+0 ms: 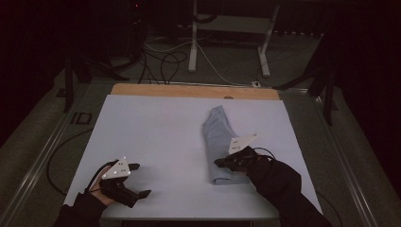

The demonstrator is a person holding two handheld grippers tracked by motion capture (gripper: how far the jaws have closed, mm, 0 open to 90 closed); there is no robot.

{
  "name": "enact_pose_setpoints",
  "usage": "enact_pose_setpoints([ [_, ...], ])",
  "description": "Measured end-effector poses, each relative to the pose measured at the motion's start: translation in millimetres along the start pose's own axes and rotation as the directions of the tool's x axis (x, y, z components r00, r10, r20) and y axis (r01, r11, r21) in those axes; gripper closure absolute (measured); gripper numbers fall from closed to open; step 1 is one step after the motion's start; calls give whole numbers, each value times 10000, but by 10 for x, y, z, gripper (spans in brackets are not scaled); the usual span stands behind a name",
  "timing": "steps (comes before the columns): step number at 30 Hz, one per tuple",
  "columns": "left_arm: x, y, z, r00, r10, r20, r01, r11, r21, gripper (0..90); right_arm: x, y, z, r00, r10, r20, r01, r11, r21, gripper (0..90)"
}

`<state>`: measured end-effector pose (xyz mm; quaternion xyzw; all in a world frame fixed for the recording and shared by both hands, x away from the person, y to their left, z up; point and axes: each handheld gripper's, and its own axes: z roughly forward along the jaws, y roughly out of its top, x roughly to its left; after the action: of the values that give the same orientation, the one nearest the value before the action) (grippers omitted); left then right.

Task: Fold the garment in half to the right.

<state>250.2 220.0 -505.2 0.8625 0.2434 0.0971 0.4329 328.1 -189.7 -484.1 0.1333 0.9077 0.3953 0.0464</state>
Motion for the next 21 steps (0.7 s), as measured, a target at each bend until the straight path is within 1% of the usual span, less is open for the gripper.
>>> enact_pose_setpoints([
  [3, -3, 1, 0, 10000, 3, 10, -3, 10000, -32, 4, -26, -100, 42, 9995, 235, -216, -233, 9997, 116, 900],
  [4, -2, 2, 0, 10000, 34, 21, -34, 10000, -9, 4, -36, -173, 97, 9991, 269, -335, -260, 9993, 276, 900],
  [6, 1, 4, 1, 10000, -1, 16, 1, 10000, -26, 4, -36, -241, 154, 9989, 285, -371, -264, 9982, 546, 900],
  [7, 0, 4, 1, 10000, -18, 15, 18, 10000, -38, 4, -36, -241, 154, 9989, 285, -371, -264, 9982, 546, 900],
  [8, -3, 3, 2, 10000, 3, 35, -3, 10000, -41, 4, -52, -301, 190, 9981, 409, -461, -380, 9973, 625, 900],
  [9, -9, 1, 5, 10000, 49, 38, -49, 10000, 20, 4, -60, -320, 196, 9977, 443, -506, -409, 9970, 656, 900],
  [10, -9, 1, 5, 10000, 49, 38, -49, 10000, 20, 4, -60, -320, 196, 9977, 443, -506, -409, 9970, 656, 900],
  [11, -7, 2, 4, 10000, 45, 45, -45, 10000, 11, 4, -69, -335, 189, 9967, 556, -586, -519, 9967, 626, 900],
  [12, -5, 1, 1, 10000, 0, 53, 0, 10000, -42, 4, -65, -336, 188, 9971, 464, -602, -425, 9970, 647, 900],
  [14, -7, 0, 0, 10000, 26, 53, -26, 10000, -12, 4, -53, -333, 186, 9969, 521, -586, -479, 9963, 718, 900],
  [16, -4, -2, 2, 10000, 32, 66, -32, 10000, -1, 4, -31, -345, 172, 9968, 419, -684, -363, 9960, 811, 900],
  [19, -5, -4, 5, 10000, -14, 72, 14, 10000, -25, 4, -30, -354, 167, 9961, 449, -763, -389, 9962, 779, 900],
  [20, -11, -4, 8, 10000, 36, 91, -37, 10000, 14, 4, -5, -387, 151, 9945, 527, -905, -460, 9962, 744, 900],
  [21, -11, -4, 10, 9999, 52, 96, -52, 10000, 25, 4, -5, -387, 151, 9945, 527, -905, -460, 9962, 744, 900],
])
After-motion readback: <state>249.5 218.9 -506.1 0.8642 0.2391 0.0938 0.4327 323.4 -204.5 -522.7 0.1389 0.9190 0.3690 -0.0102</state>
